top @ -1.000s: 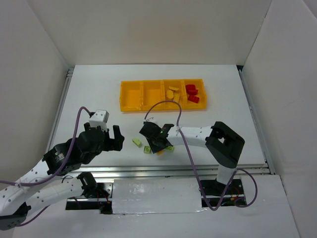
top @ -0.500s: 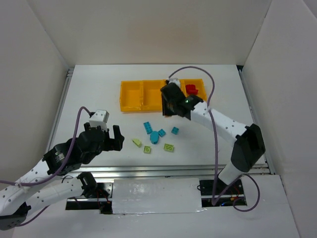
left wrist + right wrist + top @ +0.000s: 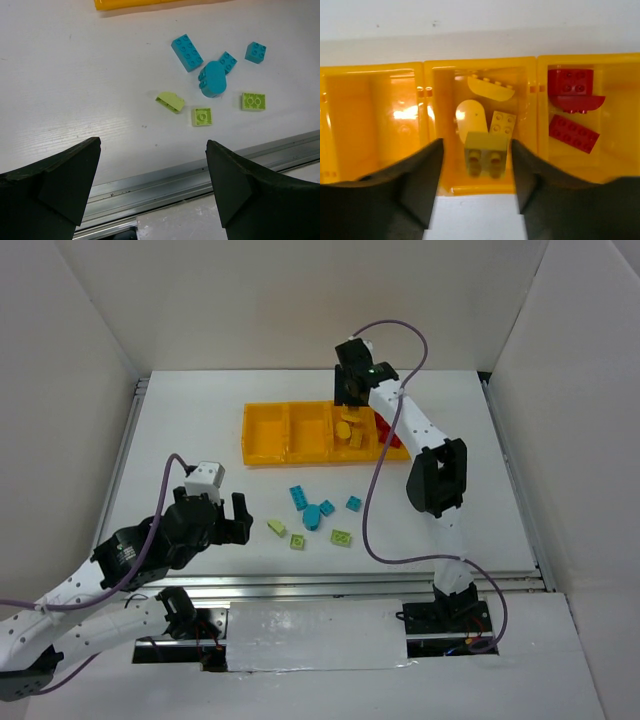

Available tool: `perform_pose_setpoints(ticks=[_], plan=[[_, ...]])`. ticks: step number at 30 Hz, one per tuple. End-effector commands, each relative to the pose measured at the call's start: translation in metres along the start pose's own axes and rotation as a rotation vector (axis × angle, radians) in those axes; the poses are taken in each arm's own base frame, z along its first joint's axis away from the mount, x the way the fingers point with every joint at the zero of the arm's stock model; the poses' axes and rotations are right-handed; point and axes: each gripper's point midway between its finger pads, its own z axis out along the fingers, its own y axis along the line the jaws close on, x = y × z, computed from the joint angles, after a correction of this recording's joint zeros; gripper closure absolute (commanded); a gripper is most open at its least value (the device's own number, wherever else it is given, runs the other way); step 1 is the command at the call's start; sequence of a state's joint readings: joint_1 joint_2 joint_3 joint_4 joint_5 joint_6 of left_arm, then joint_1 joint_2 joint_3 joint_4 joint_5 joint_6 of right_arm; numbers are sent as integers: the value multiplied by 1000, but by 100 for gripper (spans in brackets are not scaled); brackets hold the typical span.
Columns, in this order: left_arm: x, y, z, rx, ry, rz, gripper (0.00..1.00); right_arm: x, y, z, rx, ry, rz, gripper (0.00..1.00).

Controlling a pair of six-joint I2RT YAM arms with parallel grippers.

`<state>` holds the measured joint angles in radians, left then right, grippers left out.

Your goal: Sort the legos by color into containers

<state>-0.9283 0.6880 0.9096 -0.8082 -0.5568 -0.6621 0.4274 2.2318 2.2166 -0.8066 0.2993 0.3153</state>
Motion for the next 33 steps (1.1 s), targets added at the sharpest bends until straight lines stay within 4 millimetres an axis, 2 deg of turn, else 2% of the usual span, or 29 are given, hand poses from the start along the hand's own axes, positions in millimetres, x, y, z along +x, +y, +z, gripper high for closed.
perform_pose_setpoints(ticks=[1,2,5,7,8,9,11,12,13,14,15,16,17,18,19,23,26,30,33], plan=[[-4,-2,1,2,-19,-14,1,-16,-11,-10,12,-6,-40,33],[-4,-3,1,4,-19,-15,0,-19,-9,-11,3,-16,-41,1],[-4,-3,1,3,-18,-13,1,-26,-9,-24,-14,-39,-42,0],[-4,-3,1,2,-18,-13,1,-32,-8,-44,-42,-52,-28,0],[-5,-3,1,1,-19,-16,0,-40,-8,-68,-66,-78,-15,0],[-4,-2,1,-3,-18,-15,1,-24,-8,-71,-74,-38,-3,0],[-5,-1,0,-5,-22,-21,1,-9,2,-94,-103,-43,2,0],[-6,-1,0,-7,-25,-23,1,16,-5,-113,-102,-26,21,0],[-7,0,-1,-11,-30,-30,1,27,10,-126,-140,-52,23,0],[-7,1,-2,-10,-32,-32,1,42,14,-136,-144,-51,37,0],[-7,2,-2,-13,-35,-36,1,73,7,-148,-132,-33,91,0],[-7,3,-2,-15,-37,-39,0,90,20,-160,-142,-56,91,0],[-7,4,-2,-22,-40,-41,1,98,23,-177,-166,-82,117,0],[-8,3,-2,-21,-40,-41,0,127,9,-168,-65,-78,157,0],[-6,3,-1,-26,-33,-33,1,147,25,-182,-80,-86,134,0],[-3,2,4,-44,-8,-15,0,212,29,-170,-27,27,113,0],[-1,2,5,-54,4,-11,0,240,36,-163,-15,86,99,2],[-5,3,1,-39,-18,-28,0,266,46,-157,-44,132,93,6],[-7,4,-3,-23,-38,-43,1,285,47,-148,-10,173,79,6]])
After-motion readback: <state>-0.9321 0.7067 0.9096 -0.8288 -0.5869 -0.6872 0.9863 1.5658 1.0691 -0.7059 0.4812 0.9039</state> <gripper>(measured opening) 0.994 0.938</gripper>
